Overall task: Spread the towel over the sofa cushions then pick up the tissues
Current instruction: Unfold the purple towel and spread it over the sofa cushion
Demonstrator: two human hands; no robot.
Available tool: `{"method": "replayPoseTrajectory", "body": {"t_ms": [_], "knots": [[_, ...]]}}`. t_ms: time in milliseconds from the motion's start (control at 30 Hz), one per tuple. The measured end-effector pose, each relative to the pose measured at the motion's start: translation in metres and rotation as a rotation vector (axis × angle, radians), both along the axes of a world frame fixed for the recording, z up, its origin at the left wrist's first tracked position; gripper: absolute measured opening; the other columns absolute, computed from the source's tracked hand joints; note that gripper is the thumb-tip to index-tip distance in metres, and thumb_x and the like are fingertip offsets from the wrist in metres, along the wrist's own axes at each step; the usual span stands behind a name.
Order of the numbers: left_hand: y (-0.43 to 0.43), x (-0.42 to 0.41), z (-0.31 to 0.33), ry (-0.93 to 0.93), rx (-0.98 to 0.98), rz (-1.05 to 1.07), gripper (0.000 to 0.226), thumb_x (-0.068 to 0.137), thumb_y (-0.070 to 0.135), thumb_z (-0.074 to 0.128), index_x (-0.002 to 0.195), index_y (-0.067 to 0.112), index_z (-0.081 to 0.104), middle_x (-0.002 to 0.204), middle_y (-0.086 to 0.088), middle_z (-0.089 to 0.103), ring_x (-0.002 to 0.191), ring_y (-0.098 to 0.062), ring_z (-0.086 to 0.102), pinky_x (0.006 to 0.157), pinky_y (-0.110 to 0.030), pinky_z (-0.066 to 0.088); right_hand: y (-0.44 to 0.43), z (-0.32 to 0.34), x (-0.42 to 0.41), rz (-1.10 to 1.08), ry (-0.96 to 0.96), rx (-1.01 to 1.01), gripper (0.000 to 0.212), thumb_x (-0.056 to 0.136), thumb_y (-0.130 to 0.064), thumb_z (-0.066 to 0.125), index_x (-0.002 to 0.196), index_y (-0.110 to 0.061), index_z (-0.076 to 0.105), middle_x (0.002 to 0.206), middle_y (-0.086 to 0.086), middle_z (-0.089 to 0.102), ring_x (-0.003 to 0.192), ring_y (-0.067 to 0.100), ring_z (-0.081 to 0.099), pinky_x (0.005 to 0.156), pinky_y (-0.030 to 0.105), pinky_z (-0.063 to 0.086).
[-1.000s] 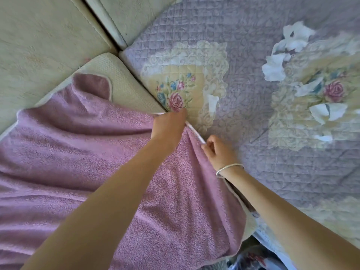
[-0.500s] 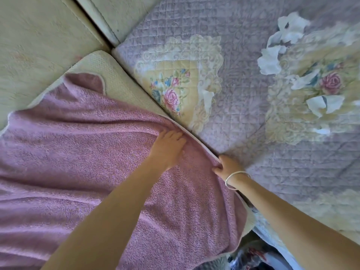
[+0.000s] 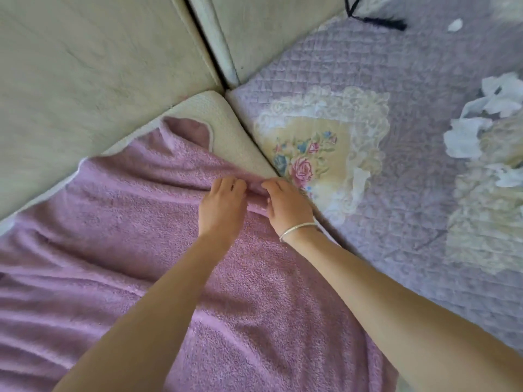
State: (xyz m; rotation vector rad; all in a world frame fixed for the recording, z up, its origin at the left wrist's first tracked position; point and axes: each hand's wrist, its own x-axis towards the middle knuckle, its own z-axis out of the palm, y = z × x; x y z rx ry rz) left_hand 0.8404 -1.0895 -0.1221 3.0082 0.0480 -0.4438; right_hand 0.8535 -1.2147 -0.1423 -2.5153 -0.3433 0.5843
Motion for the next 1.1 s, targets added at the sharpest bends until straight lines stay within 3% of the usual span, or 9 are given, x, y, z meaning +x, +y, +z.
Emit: {"method": "replayPoseTrajectory", "body": {"t_ms": [233, 333, 467, 567, 700, 767, 833, 933, 1100], "knots": [[0.033, 0.036, 0.003, -0.021, 0.010, 0.133, 0.023, 0.093, 0.016, 0.045, 0.114, 0.008, 0.053, 0.122, -0.010, 0.053, 0.112, -0.029, 0.048, 0.076, -0.041, 0.047, 0.048, -0.002, 0.042, -0.014, 0.030, -0.019, 0.028, 0.092, -0.011, 0.044, 0.119, -0.009, 0.050, 0.122, 0.013, 0.055, 0.111, 0.033, 0.054, 0.090, 0.040, 0.045], [0.035, 0.043, -0.002, 0.006, 0.026, 0.158, 0.021, 0.096, 0.018, 0.042, 0.113, 0.008, 0.049, 0.114, -0.013, 0.059, 0.103, -0.031, 0.056, 0.068, -0.038, 0.045, 0.051, -0.007, 0.048, -0.048, 0.095, 0.026, 0.027, 0.090, -0.014, 0.050, 0.116, -0.008, 0.052, 0.120, 0.015, 0.056, 0.109, 0.033, 0.055, 0.088, 0.038, 0.043], [0.041, 0.058, -0.005, 0.039, 0.073, 0.227, 0.030, 0.097, 0.023, 0.041, 0.123, 0.009, 0.037, 0.099, -0.019, 0.066, 0.089, -0.037, 0.063, 0.057, -0.035, 0.037, 0.055, -0.011, 0.054, -0.255, 0.228, 0.160, 0.018, 0.095, -0.014, 0.043, 0.099, -0.006, 0.058, 0.110, 0.020, 0.065, 0.099, 0.033, 0.059, 0.084, 0.039, 0.044], [0.048, 0.076, -0.007, 0.107, 0.122, 0.279, 0.037, 0.096, 0.037, 0.039, 0.120, 0.010, 0.045, 0.104, -0.017, 0.064, 0.094, -0.035, 0.061, 0.062, -0.034, 0.037, 0.056, -0.011, 0.057, -0.341, 0.345, 0.204, 0.022, 0.089, -0.006, 0.044, 0.100, -0.010, 0.063, 0.110, 0.012, 0.068, 0.094, 0.028, 0.061, 0.083, 0.035, 0.047], [0.054, 0.092, -0.009, 0.171, 0.281, 0.273, 0.056, 0.087, 0.059, 0.043, 0.100, 0.007, 0.060, 0.086, -0.011, 0.062, 0.078, -0.027, 0.057, 0.049, -0.025, 0.030, 0.057, -0.007, 0.061, -0.151, 0.480, 0.182, 0.018, 0.082, -0.011, 0.058, 0.097, -0.008, 0.067, 0.106, 0.009, 0.070, 0.094, 0.021, 0.061, 0.081, 0.028, 0.045], [0.055, 0.100, -0.011, 0.162, 0.313, 0.259, 0.059, 0.086, 0.059, 0.043, 0.099, 0.005, 0.062, 0.095, -0.013, 0.065, 0.088, -0.029, 0.061, 0.055, -0.025, 0.034, 0.057, -0.002, 0.061, -0.071, 0.529, 0.198, 0.019, 0.084, -0.013, 0.057, 0.097, -0.004, 0.067, 0.106, 0.012, 0.071, 0.090, 0.022, 0.061, 0.081, 0.029, 0.046], [0.055, 0.106, -0.014, 0.159, 0.277, 0.309, 0.050, 0.092, 0.049, 0.042, 0.105, 0.005, 0.061, 0.104, -0.014, 0.065, 0.097, -0.031, 0.061, 0.064, -0.030, 0.037, 0.059, 0.001, 0.060, 0.011, 0.567, 0.189, 0.023, 0.085, -0.013, 0.056, 0.101, -0.001, 0.068, 0.105, 0.015, 0.071, 0.095, 0.027, 0.064, 0.082, 0.033, 0.050], [0.053, 0.111, -0.016, 0.164, 0.187, 0.427, 0.034, 0.097, 0.025, 0.037, 0.117, 0.003, 0.054, 0.116, -0.016, 0.061, 0.107, -0.034, 0.058, 0.076, -0.036, 0.044, 0.063, 0.001, 0.059, 0.098, 0.590, 0.147, 0.023, 0.086, -0.012, 0.053, 0.100, 0.000, 0.067, 0.089, 0.012, 0.066, 0.081, 0.026, 0.060, 0.065, 0.027, 0.045], [0.054, 0.120, -0.004, 0.012, -0.122, 0.571, 0.030, 0.097, 0.023, 0.035, 0.109, 0.002, 0.052, 0.109, -0.022, 0.061, 0.102, -0.037, 0.057, 0.079, -0.041, 0.044, 0.065, 0.003, 0.060, 0.088, 0.612, 0.128, 0.023, 0.087, -0.014, 0.049, 0.067, -0.006, 0.054, 0.065, 0.006, 0.049, 0.066, 0.020, 0.046, 0.057, 0.026, 0.035]]}}
